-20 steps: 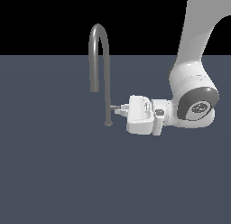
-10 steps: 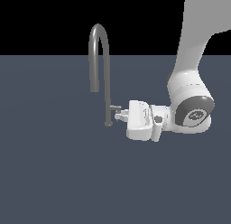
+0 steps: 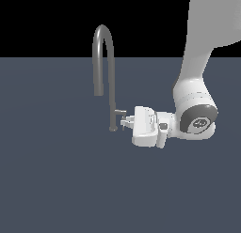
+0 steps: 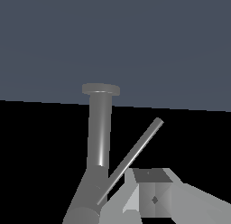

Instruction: Turn on the faucet by rotating a designated handle.

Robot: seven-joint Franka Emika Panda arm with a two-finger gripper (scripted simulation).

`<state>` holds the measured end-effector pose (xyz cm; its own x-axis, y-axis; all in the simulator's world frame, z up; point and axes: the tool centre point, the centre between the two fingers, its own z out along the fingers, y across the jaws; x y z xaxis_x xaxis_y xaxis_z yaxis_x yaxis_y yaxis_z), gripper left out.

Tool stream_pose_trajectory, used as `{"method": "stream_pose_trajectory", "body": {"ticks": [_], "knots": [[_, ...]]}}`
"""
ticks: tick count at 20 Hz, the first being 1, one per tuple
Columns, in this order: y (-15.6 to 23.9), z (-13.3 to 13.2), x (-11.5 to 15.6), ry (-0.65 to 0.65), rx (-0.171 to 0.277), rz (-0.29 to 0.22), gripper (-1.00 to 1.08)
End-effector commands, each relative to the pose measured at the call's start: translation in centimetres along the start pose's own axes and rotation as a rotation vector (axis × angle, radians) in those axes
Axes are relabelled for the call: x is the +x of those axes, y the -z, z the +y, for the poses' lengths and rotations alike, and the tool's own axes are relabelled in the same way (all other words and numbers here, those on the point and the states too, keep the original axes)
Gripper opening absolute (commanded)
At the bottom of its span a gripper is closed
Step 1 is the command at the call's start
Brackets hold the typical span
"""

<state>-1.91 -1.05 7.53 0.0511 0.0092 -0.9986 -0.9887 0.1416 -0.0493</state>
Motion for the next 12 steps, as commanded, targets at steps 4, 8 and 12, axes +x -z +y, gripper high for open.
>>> {"method": "stream_pose_trajectory", "body": {"ticks": [4,8,12], "knots": [[0.0,-0.6,1.4,-0.013,0.003,0.005,-1.0],[0.0,-1.1,2.8,-0.027,0.005,0.01,-1.0],[0.1,-1.5,4.1,-0.041,0.007,0.014,-1.0]]}}
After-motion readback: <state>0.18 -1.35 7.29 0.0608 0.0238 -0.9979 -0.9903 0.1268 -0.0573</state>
